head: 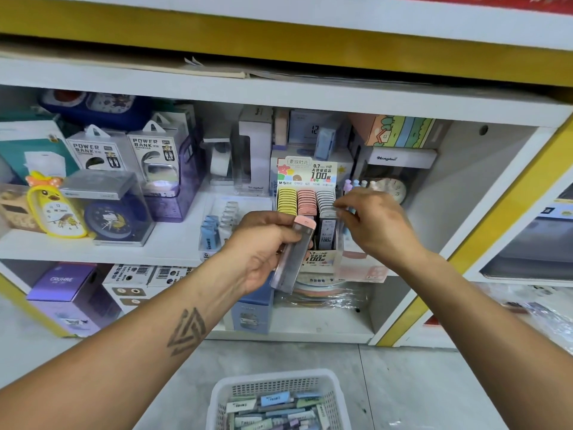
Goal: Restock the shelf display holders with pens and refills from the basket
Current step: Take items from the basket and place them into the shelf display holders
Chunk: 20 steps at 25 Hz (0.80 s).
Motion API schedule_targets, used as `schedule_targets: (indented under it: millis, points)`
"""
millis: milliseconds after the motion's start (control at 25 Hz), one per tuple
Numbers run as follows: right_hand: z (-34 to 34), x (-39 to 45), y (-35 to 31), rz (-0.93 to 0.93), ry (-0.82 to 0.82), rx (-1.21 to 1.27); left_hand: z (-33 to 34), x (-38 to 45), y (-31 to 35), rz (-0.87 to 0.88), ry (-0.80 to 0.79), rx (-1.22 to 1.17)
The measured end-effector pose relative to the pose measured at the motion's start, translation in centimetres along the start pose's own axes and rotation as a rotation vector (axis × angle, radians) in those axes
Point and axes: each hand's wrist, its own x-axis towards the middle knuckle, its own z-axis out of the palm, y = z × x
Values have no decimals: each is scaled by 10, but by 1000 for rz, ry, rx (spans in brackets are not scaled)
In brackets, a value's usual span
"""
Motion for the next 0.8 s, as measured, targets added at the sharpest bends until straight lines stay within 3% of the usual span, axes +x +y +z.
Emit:
schedule_targets:
  millis: [80, 200, 360, 480, 560, 680, 800]
  points:
    - [-3, 1, -6, 78, -10, 187, 3, -1, 1, 10, -7, -12]
    - [-10, 0, -19, 89, -251, 686, 4, -3, 3, 17, -95, -86]
    - [-21, -1, -17, 126, -280, 919, 3, -5, 7, 5, -219, -132]
    - [-30, 0, -11, 217, -146, 959, -7, 4, 8, 289, 28, 355]
    - [-29, 0, -7, 248, -42, 804, -19, 7, 9, 553, 164, 786]
    - [-20, 1, -8, 221, 19, 510, -29, 6, 1, 683, 13, 1240]
    - [-13, 1, -19, 106, 26, 372, -28, 3, -8, 647, -118, 1381]
